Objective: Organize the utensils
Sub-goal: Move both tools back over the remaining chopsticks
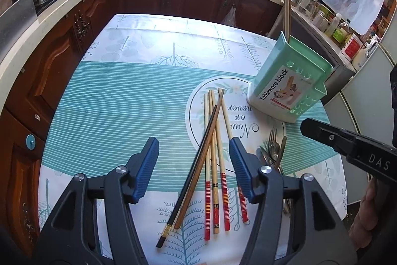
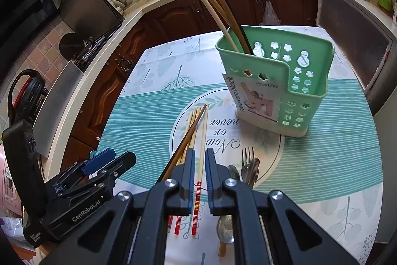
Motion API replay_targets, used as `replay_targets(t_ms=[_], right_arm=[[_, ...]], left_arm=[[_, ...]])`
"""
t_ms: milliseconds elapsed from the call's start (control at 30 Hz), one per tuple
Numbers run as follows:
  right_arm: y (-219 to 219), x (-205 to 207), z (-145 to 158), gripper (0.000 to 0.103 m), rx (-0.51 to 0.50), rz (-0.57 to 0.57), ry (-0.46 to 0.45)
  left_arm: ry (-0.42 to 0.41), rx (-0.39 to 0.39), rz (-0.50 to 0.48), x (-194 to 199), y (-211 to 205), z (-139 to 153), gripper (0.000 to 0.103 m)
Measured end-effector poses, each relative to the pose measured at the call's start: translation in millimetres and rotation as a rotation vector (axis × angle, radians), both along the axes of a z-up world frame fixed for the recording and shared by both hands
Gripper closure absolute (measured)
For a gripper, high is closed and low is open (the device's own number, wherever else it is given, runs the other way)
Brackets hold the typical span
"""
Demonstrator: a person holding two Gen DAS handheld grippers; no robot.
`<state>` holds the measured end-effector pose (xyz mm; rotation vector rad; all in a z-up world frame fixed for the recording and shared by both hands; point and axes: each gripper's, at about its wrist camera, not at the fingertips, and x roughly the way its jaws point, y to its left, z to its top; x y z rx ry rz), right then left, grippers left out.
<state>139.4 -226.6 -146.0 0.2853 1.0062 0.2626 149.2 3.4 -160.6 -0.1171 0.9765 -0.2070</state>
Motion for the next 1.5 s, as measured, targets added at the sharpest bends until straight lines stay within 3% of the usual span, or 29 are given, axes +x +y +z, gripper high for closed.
replay_targets(t_ms=[367,500,733,800,833,1067,1200,1500], right_arm=[[11.0,-0.3,-5.2,0.095,0.001,0.032,0.027],[9.7,0.2,-11.2,0.082,0.010,0.022,0.050],[12.4,5.0,-25.4,0.082,0.005,0.014,0.100],[14.7,6.6,-31.6,0.082,0.006,0.014,0.119],[15.6,7.5,-33.5,0.082,0.006,0.015,0.126],[20.8,6.9,-41.0,0.082,-0.007,0.030,0.145],[20.5,6.8,-43.4,0.082,-0.011,0.034,0.148],[22.9,5.6,-51.2,0.082,-0.007,0.051,0.157]], left_arm=[[0.117,-0.065,-0.078,14.3,1.5,-10.7,0.045],[0.156,-0.098,-0.109,26.9,12.9,-16.1,0.045],[0.243,-0.079,-0.167,48.9,17.8,-41.5,0.046],[0.271,-0.083,-0.210,54.6,15.4,-50.1,0.063],[0.284,-0.087,-0.235,56.4,14.4,-54.2,0.067],[0.316,-0.080,-0.327,59.1,2.3,-66.3,0.069],[0.325,-0.030,-0.376,53.6,-10.0,-71.8,0.079],[0.329,0.012,-0.388,51.9,-15.3,-74.9,0.085]])
